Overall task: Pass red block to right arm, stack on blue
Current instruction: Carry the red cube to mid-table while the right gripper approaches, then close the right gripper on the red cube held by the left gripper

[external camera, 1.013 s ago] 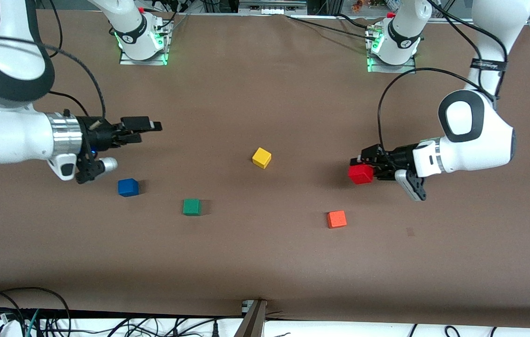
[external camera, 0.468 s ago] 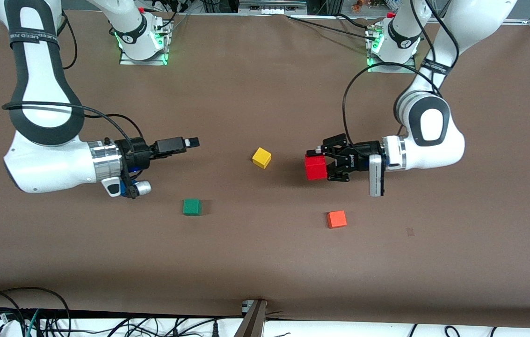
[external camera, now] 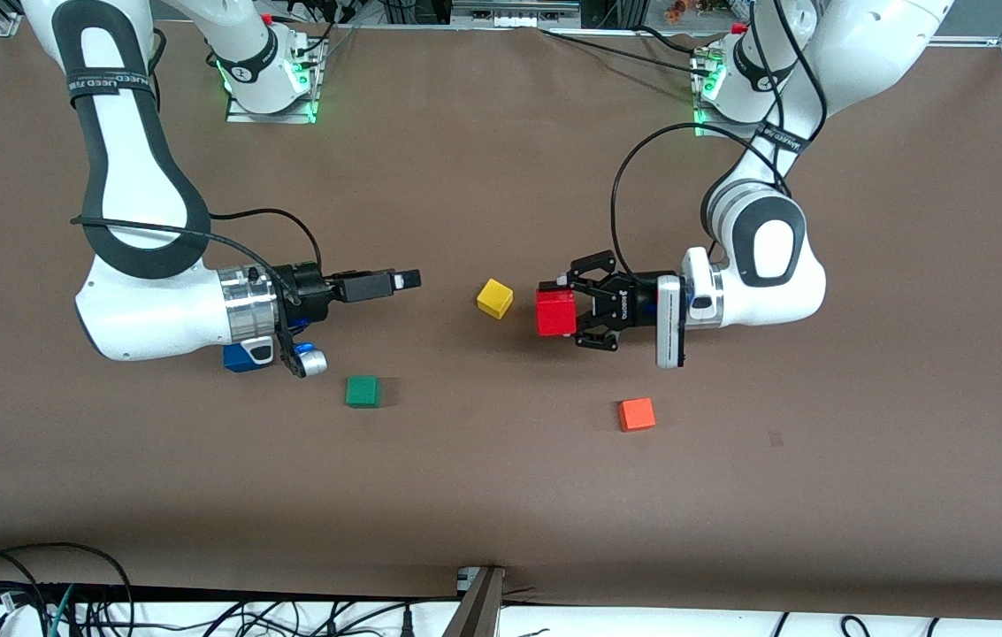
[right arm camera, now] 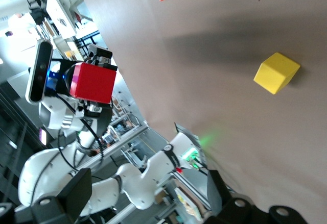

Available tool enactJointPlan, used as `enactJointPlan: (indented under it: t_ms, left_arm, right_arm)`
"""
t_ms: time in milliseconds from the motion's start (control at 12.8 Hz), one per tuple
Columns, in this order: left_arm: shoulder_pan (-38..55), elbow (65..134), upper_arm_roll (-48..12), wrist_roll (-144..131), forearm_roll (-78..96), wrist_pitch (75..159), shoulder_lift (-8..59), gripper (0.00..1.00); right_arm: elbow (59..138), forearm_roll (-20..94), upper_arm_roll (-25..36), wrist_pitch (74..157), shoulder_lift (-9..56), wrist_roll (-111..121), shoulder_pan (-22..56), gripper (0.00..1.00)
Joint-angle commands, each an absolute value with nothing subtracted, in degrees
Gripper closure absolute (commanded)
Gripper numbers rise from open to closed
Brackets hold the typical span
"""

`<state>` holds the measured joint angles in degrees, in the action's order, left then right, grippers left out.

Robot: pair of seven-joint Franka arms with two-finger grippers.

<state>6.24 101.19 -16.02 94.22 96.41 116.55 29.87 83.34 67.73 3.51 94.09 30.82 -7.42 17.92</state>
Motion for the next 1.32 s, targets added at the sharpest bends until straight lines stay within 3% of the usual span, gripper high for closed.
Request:
enactJointPlan:
  t_ms: [0,234,1247]
  left_arm:
    - [9.83,95.54,-16.08,107.62,103.24,116.46,34.89,0.97]
    - [16.07,95.54,-16.0,120.98,115.81,117.59,36.12,0.97]
    - [16.7,95.54,-16.08,127.35,117.95,118.57,36.83,0.98]
  right_arm:
    - [85.69,73.98,3.52,98.42,30.15,-10.98,20.12,0.0]
    - [86.22,78.12,3.52,104.58,31.02,-10.99,23.2,0.0]
    - [85.96,79.72,3.6,104.94,32.43,-5.46,22.68,0.0]
